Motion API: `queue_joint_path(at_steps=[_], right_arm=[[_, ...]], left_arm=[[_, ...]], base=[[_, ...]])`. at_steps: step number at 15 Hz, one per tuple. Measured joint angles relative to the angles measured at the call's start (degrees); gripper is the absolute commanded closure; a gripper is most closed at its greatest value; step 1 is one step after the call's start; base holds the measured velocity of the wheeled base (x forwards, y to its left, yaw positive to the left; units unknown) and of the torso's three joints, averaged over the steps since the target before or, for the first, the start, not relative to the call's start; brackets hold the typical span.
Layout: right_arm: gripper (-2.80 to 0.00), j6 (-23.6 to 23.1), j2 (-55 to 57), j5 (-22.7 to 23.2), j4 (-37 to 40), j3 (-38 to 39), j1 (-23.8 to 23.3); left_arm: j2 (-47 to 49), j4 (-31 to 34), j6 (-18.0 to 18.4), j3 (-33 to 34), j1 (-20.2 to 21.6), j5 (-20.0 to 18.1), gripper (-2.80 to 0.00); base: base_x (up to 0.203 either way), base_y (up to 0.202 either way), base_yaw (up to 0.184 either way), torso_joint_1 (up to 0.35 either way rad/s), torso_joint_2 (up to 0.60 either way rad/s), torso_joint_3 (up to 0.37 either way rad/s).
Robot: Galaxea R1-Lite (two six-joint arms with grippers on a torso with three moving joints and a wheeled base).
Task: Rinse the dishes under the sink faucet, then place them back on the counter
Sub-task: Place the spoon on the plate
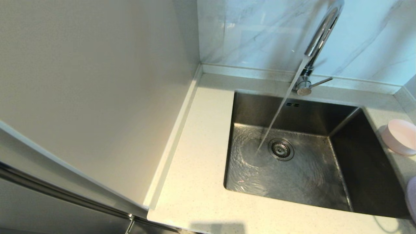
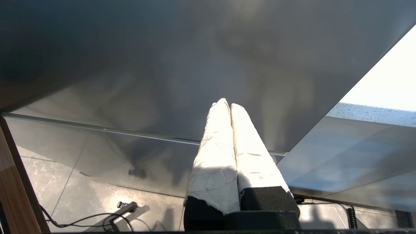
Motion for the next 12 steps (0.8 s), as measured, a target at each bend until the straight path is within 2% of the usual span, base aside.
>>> queue_joint_path(at_steps=[1, 2, 3, 5, 6, 8, 9, 10, 12], right_arm=[[0.0, -2.6, 0.2, -1.07, 3.51, 1.65, -0.72], [0.0, -3.33, 0.49, -3.32, 4.66, 2.9, -1.1], [0.0, -3.51, 0.81, -7.49, 4.83, 3.94, -1.36], [0.0, -4.69, 1.34, -19.04, 4.95, 5.6, -1.58], [0.0, -6.78, 1.68, -25.7, 5.1, 6.62, -1.75], [0.0, -10.06, 2.41, -35.3, 6.02, 8.61, -2.78], [0.0, -10.33, 2.8, -38.33, 6.57, 9.45, -3.72], [0.0, -9.81, 3.06, -39.25, 6.75, 10.19, -4.77], [0.0, -5.94, 2.92, -37.32, 6.79, 10.9, -5.89]], left_arm=[[0.0, -0.02, -0.02, 0.0, 0.0, 0.02, 0.0], [0.0, -0.02, -0.02, 0.0, 0.02, 0.02, 0.0], [0.0, -0.04, -0.02, 0.0, 0.02, 0.0, 0.0], [0.0, -0.02, -0.02, 0.0, 0.02, 0.0, 0.0], [0.0, -0.04, -0.02, 0.0, 0.02, 0.03, 0.0], [0.0, -0.02, -0.02, 0.0, 0.02, 0.02, 0.0], [0.0, -0.02, -0.02, 0.0, 0.02, 0.0, 0.0], [0.0, -0.02, -0.02, 0.0, 0.02, 0.02, 0.0], [0.0, -0.04, -0.04, 0.0, 0.02, -0.01, 0.0]], base=[[0.0, 0.0, 0.0, 0.0, 0.0, 0.0], [0.0, 0.0, 0.0, 0.0, 0.0, 0.0], [0.0, 0.0, 0.0, 0.0, 0.0, 0.0], [0.0, 0.0, 0.0, 0.0, 0.0, 0.0], [0.0, 0.0, 0.0, 0.0, 0.0, 0.0], [0.0, 0.0, 0.0, 0.0, 0.0, 0.0], [0.0, 0.0, 0.0, 0.0, 0.0, 0.0], [0.0, 0.0, 0.0, 0.0, 0.0, 0.0], [0.0, 0.0, 0.0, 0.0, 0.0, 0.0]])
